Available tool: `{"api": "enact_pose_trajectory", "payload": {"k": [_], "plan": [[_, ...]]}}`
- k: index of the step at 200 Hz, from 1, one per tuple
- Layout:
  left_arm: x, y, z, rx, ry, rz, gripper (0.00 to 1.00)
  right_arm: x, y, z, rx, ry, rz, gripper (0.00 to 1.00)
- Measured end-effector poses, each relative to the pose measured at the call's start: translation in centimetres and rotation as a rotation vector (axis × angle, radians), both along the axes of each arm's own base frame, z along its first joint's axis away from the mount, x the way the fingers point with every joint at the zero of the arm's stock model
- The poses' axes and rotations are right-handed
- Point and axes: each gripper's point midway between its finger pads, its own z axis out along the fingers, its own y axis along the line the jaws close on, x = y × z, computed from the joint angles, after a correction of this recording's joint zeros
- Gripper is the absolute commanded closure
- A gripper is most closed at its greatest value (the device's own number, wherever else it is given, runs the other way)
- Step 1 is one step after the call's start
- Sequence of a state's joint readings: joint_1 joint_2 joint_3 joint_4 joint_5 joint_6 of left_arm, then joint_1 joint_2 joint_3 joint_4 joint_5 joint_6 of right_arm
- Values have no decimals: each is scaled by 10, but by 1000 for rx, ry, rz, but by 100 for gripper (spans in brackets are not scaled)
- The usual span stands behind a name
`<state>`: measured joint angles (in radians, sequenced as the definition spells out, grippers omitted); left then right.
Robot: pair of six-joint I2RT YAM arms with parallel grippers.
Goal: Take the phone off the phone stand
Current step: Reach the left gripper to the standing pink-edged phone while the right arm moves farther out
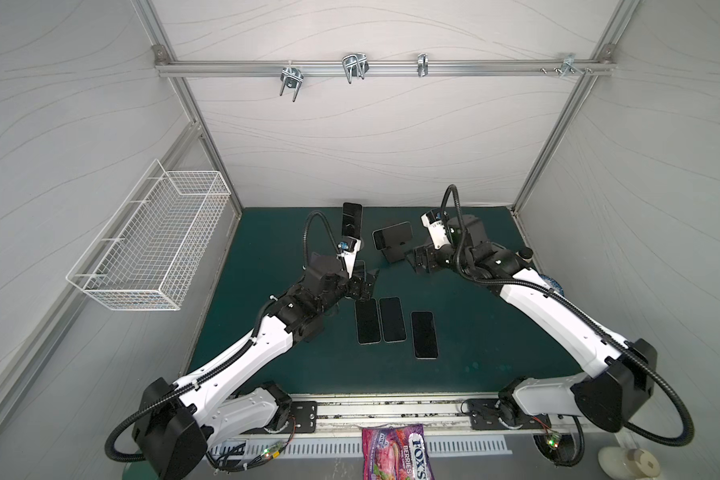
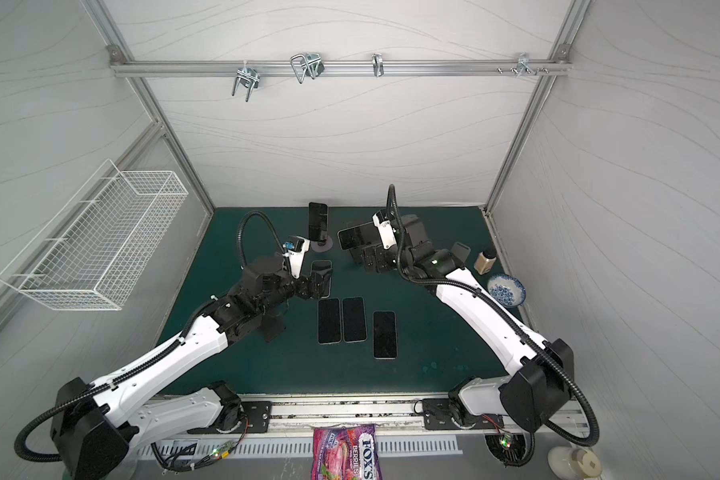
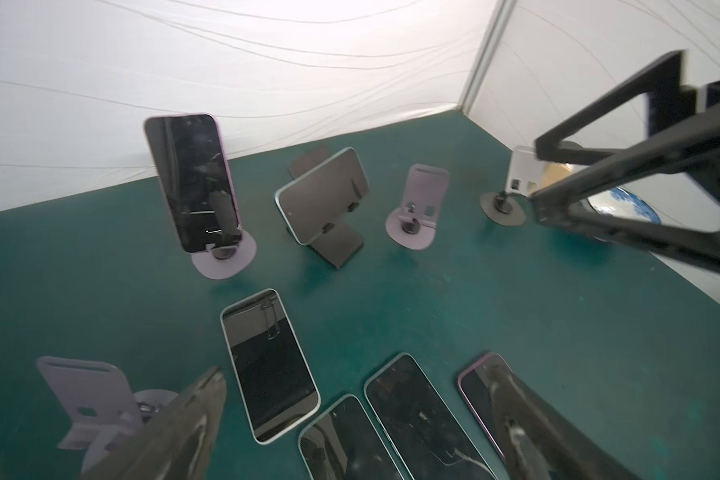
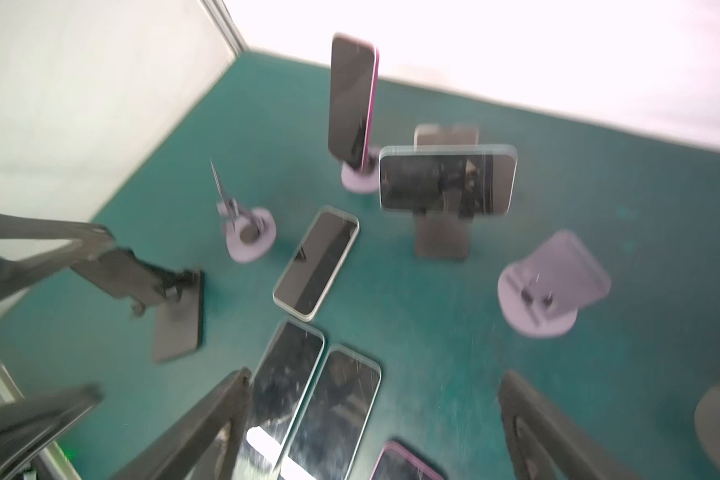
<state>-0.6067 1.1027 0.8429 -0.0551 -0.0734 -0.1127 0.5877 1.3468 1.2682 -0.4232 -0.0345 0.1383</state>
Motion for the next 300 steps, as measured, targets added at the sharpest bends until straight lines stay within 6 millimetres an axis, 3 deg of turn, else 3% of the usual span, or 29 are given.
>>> {"api": "enact_pose_trajectory", "payload": {"k": [24, 77, 148, 211, 275, 300], "plan": [[22, 6, 3, 4, 9, 35, 1, 22, 1, 13, 41, -20, -9, 10], [64, 8, 12, 29, 12, 69, 2, 64, 6, 20, 79, -22, -27, 13], [100, 4, 1, 71, 19, 81, 2, 103, 11, 30, 116, -33, -51, 15], [128, 7, -10, 85, 31, 102, 3, 128, 22, 9, 140, 31, -37, 16], [155, 36, -38, 84, 83, 147, 4, 131, 38, -18, 175, 128, 0, 20], [177, 50, -38, 82, 80, 175, 3, 130, 45, -27, 208, 176, 15, 22]]}}
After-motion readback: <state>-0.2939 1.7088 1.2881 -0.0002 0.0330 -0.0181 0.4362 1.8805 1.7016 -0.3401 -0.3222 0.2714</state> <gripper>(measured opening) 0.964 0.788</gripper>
